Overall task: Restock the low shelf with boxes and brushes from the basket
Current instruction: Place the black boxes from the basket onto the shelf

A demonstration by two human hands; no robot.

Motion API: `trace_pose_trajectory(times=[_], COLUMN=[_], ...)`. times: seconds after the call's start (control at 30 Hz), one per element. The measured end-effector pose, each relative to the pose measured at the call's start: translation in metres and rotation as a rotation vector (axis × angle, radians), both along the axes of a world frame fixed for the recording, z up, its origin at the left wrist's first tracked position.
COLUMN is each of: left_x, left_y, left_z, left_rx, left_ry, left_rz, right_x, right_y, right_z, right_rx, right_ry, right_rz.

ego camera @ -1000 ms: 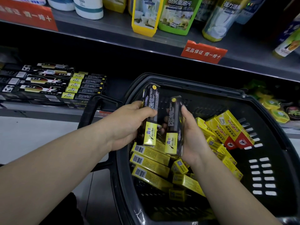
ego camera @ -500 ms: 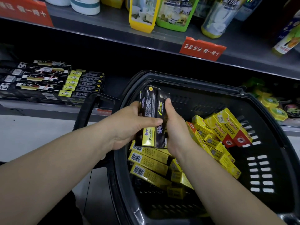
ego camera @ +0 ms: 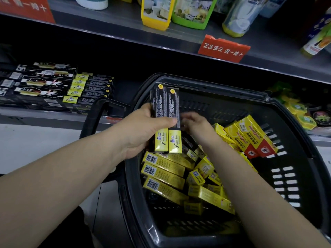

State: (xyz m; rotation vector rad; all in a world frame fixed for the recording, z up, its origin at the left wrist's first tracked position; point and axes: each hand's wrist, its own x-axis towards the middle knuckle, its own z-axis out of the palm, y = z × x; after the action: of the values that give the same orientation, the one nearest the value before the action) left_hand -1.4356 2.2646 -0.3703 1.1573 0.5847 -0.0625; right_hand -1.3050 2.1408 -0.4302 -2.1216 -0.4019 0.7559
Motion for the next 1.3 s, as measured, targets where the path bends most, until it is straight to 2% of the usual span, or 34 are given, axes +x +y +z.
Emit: trace_pose_trajectory(times=[0.1,0.2,0.3,0.4,0.47,0.53,0.57,0.63,0.8,0.9,1.2,1.3], left_x=[0.000,0.000,0.001,0.000,0.000,0.000,0.000,-0.002,-0.003,-0.009,-0.051,-0.066], left_y=[0.003,0.004,0.004,0.008,0.013,0.020,0.024,0.029,0.045,0.062,0.116,0.135], left_z=[-0.002,-0.003,-0.002,-0.002,-0.001,0.000,0.001,0.003,0.011,0.016,0.011,-0.001], left_rx=[0.016,0.036,0.043,0.033,0.028,0.002,-0.019,-0.052,-0.067,-0.062,-0.093,-0.091], left_ry=[0.000,-0.003,-0.005,-0.008,-0.005,-0.002,-0.001,0.002,-0.017,-0.028,-0.030,0.017], left_rz=[0.001,-0.016,-0.018,0.004,0.028,0.055,0.066,0.087,0.188,0.240,0.375,0.440], right_x=[0.012,-0.001,-0.010,-0.008,-0.005,-0.007,-0.008,-0.010,-0.015,-0.017,-0.039,-0.044], right_y=[-0.016,-0.019,-0.020,-0.021,-0.020,-0.014,-0.010,0.001,0.044,0.074,0.162,0.197], right_z=[-0.044,-0.081,-0.096,-0.081,-0.058,-0.024,-0.007,0.025,0.080,0.096,0.101,0.092], right_rx=[-0.488,-0.680,-0.791,-0.656,-0.415,-0.069,0.087,0.255,0.306,0.252,0.035,-0.010], right_ry=[-0.160,-0.285,-0.471,-0.363,-0.208,0.094,0.238,0.349,0.289,0.236,0.062,0.145], right_rz=[0.281,0.479,0.525,0.430,0.237,0.014,-0.045,-0.024,0.070,0.136,0.421,0.499])
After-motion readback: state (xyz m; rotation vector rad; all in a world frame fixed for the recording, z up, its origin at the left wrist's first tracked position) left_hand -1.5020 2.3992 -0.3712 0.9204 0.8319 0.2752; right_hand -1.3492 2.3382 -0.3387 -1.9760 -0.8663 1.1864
